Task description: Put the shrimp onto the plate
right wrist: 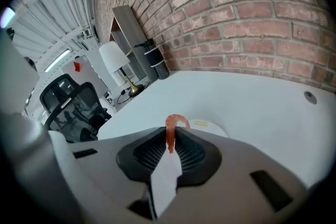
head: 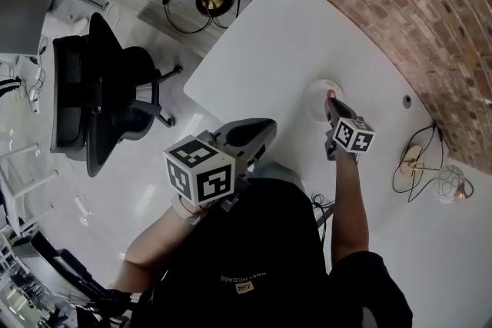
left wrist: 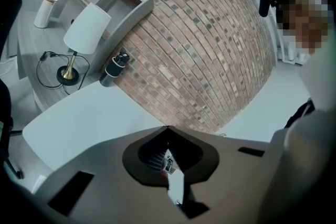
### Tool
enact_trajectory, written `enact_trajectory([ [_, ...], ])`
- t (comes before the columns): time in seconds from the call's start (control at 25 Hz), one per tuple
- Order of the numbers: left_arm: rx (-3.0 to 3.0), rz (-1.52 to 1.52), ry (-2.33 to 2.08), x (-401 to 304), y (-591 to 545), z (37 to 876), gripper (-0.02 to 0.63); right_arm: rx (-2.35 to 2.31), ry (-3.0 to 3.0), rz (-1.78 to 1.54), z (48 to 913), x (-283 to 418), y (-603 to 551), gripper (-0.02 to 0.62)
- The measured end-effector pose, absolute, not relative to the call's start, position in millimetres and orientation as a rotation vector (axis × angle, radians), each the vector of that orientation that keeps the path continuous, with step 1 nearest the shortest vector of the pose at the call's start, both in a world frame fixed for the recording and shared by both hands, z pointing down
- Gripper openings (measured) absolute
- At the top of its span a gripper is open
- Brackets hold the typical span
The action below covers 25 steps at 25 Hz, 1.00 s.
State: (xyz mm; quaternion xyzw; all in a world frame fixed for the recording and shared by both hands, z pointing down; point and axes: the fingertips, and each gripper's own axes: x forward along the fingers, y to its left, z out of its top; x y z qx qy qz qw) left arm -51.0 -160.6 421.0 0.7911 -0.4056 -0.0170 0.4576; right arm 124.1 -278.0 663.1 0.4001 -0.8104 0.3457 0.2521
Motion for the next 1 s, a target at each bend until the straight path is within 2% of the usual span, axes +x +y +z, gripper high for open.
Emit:
enact_trajectory([
  [0.36,1.880,-0.057,-1.091,-56.0,-151.2,431.4,0.003,0.962,-2.104,0.955,716.5,120.0,-272.4,0.052],
  [1.0,1.804,-0.096,-1.187,-77.3,-137.1,439.2,0.003,0.844,-2.042,0.898,741.4,99.7,-266.0,0.052],
])
